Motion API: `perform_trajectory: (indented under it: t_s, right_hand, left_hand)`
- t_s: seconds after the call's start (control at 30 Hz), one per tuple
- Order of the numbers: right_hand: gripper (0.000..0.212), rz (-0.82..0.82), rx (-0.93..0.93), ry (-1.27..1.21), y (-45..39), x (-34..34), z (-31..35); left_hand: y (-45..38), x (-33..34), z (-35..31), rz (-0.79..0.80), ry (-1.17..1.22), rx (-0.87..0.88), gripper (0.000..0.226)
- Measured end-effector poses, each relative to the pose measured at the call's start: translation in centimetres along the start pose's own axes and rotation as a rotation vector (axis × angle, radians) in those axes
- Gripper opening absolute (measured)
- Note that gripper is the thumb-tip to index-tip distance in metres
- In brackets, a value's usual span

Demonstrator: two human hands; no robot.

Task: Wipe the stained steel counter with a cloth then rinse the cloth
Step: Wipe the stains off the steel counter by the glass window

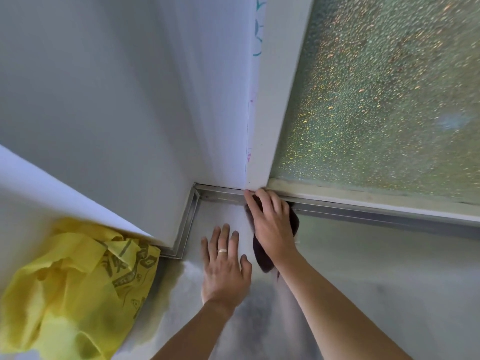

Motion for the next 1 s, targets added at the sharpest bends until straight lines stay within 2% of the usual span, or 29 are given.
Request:
perform_trajectory:
  t_s: [0.1,0.17,0.3,0.33,0.37,0.47,0.53,0.6,0.67,0.83,0.93,1.0]
  right_hand:
    - [0.039,0.003,-0.027,0.044,-0.2,-0.8,-1.8]
    - [0.039,-0.009,0.031,0.058,0.3,-2.0,-3.6]
    - [0.035,-0.131,0.595,-0.04,3.5,-5.3,-8.0]
    - [0.032,-0.18,0.638,-0.076,3.8,-5.9,-7.7]
    - [0.029,-0.216,0.596,-0.125,3.4,-6.2,-6.7]
    - [0.022,-0.234,0.284,-0.287,0.4,-5.5,-2.0]
    - [0.016,-0.213,0.122,-0.254,-1.5,-4.0,0.7]
    - [0.021,-0.16,0.043,-0.126,-2.4,-2.2,2.0]
    - [0.028,-0.108,0.042,-0.031,-2.3,-1.0,1.7]
    - [0.031,-0.052,0.058,-0.009,-1.2,-0.8,-0.4]
    - [0.032,-0.013,0.127,0.007,-0.7,-2.4,-3.0]
    - [0.031,0.04,0.269,0.036,0.3,-4.2,-6.1]
  left_hand:
    - [0.1,0.2,0.1,0.017,0.003,-0.004,0.058]
    - [0.1,0.2,0.1,0.017,0.004,-0.006,0.058]
    - [0.1,0.2,0.0,0.009,0.005,-0.008,0.059]
    - [0.1,0.2,0.0,0.006,0.004,-0.009,0.059]
    - [0.1,0.1,0.0,0.001,0.004,-0.009,0.059]
    - [0.1,0.0,0.0,-0.005,-0.001,-0.009,0.059]
    - [0.0,-0.1,0.1,-0.01,-0.002,-0.007,0.059]
    - [0.0,-0.2,0.0,-0.029,0.013,-0.005,0.057]
    - [0.0,-0.2,0.0,-0.045,0.018,-0.001,0.056]
    - [0.0,0.1,0.0,-0.023,0.01,-0.004,0.058]
    - [0.1,0.2,0.0,-0.017,0.016,-0.006,0.058]
    - [0.2,0.3,0.1,-0.007,0.015,-0.011,0.058]
Point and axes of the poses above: each hand's wrist, its own y-axis away from the middle knuckle, its own x-axis out of the palm, z = x × y, the point moved 6 cm from there along -y, towards the middle knuckle, and after that the axes turned 9 degrees about -z, right-handed, at the moved point
